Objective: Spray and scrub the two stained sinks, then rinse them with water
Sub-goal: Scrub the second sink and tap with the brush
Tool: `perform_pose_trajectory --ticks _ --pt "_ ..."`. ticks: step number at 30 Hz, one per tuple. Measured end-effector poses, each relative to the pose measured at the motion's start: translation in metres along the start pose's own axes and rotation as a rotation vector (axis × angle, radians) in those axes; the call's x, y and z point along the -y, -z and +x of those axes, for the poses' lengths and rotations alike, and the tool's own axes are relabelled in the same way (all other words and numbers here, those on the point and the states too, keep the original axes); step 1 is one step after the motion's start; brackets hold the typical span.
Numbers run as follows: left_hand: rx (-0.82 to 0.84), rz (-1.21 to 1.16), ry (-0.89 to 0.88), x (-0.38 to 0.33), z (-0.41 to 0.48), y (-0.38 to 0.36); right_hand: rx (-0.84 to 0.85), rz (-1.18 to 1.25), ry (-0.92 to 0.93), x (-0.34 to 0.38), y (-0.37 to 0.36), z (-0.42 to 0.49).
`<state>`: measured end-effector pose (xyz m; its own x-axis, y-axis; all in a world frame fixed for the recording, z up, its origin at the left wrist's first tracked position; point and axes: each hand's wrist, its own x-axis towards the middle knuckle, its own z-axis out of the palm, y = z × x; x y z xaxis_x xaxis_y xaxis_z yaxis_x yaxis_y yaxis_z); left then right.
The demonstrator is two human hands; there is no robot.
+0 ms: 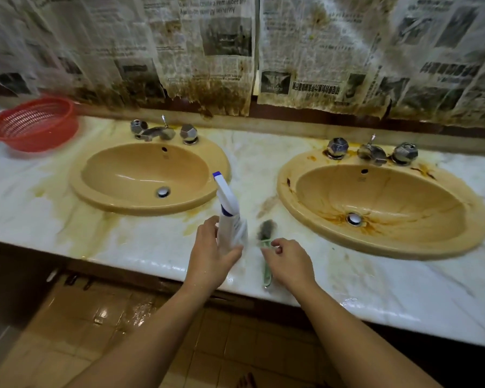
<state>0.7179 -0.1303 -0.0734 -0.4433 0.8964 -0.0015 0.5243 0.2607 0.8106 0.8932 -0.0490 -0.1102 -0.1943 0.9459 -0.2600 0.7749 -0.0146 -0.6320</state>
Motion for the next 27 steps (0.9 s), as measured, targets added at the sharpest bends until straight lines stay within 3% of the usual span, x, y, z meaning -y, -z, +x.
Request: perform_pose_trajectory --ticks 7,13,19,27 --pt "0.087 0.075 -0.028 0.007 0.006 0.001 -0.089 -0.038 -0.014 0.003 -0.005 -0.003" --pt "0.027 0.027 0.091 0.016 -0.042 0.001 -0.094 0.16 0.005 -0.006 0.004 -0.017" --pt "0.227 -0.018 -0.004 0.004 -0.063 -0.02 -0.115 0.318 0.003 -0.021 0.018 -0.037" --pt "0.281 -0.054 -0.162 -0.042 -0.014 -0.065 -0.218 0.493 -0.086 -0.042 0.062 -0.038"
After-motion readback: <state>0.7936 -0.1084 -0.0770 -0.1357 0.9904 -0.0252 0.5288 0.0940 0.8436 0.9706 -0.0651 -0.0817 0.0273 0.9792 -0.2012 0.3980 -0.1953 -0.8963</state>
